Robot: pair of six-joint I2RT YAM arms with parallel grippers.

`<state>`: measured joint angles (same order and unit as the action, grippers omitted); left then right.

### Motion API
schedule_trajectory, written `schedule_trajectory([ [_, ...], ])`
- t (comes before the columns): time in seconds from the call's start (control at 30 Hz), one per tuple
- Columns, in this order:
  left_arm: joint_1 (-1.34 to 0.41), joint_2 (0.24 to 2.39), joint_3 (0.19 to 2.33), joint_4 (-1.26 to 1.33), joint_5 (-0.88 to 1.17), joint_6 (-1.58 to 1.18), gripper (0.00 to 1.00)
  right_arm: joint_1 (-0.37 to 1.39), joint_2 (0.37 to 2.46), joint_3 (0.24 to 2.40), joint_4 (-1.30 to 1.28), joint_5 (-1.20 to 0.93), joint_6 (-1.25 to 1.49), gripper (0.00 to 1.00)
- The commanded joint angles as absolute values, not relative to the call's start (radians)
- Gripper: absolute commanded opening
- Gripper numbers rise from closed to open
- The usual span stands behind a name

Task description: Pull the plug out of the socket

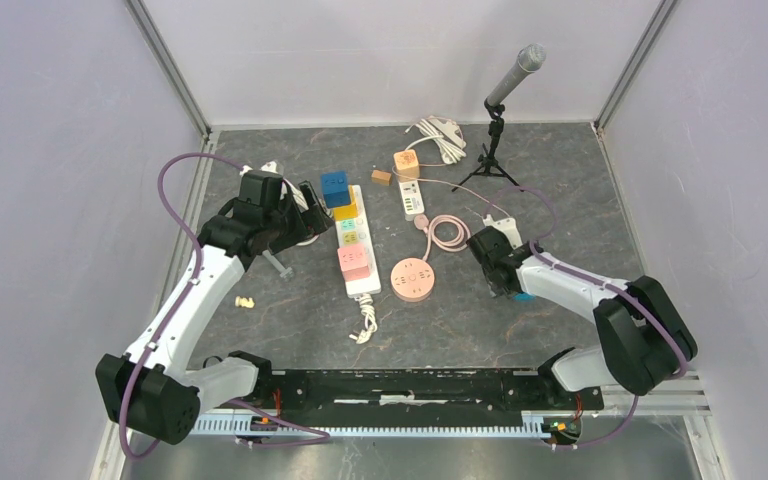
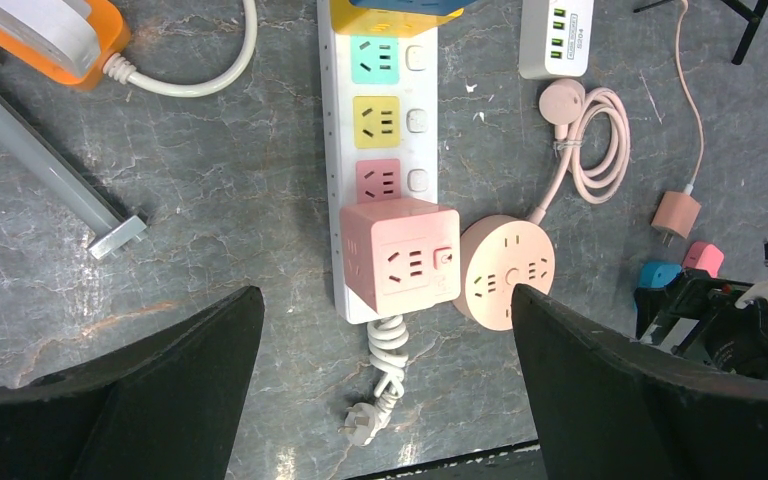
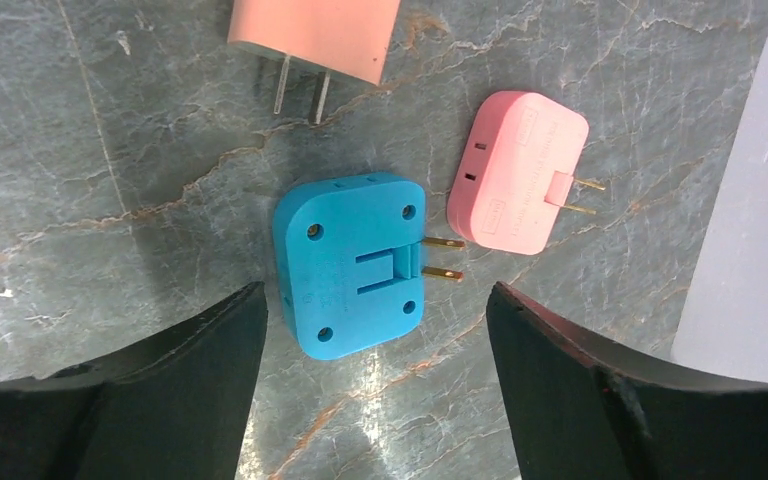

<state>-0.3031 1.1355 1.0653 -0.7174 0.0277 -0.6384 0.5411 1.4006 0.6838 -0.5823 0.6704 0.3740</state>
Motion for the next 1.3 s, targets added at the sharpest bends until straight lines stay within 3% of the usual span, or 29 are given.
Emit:
schedule_trajectory([
  [0.0, -0.298, 1.121, 1.079, -0.721, 0.024, -0.62, 1.0, 0.538, 1.36, 0.695, -0.539, 0.64, 0.34, 0.87],
  [0.27, -0.298, 1.149, 1.071, -0.718, 0.035, -0.643, 1.0, 0.538, 1.204, 0.721, -0.401, 0.293, 0.253, 0.9],
  [0.53, -0.297, 1.177, 1.053, -0.696, 0.057, -0.661, 1.0, 0.569, 1.156, 0.667, -0.012, -0.111, 0.402, 0.92],
  [0.73, -0.298, 1.178, 1.053, -0.696, 0.066, -0.68, 1.0, 0.738, 1.302, 0.829, 0.018, 0.038, 0.483, 0.98],
  [1.27, -0.298, 1.003, 0.933, -0.712, -0.023, -0.76, 1.0, 1.044, 1.73, 1.235, -0.12, 0.367, 0.618, 0.98],
])
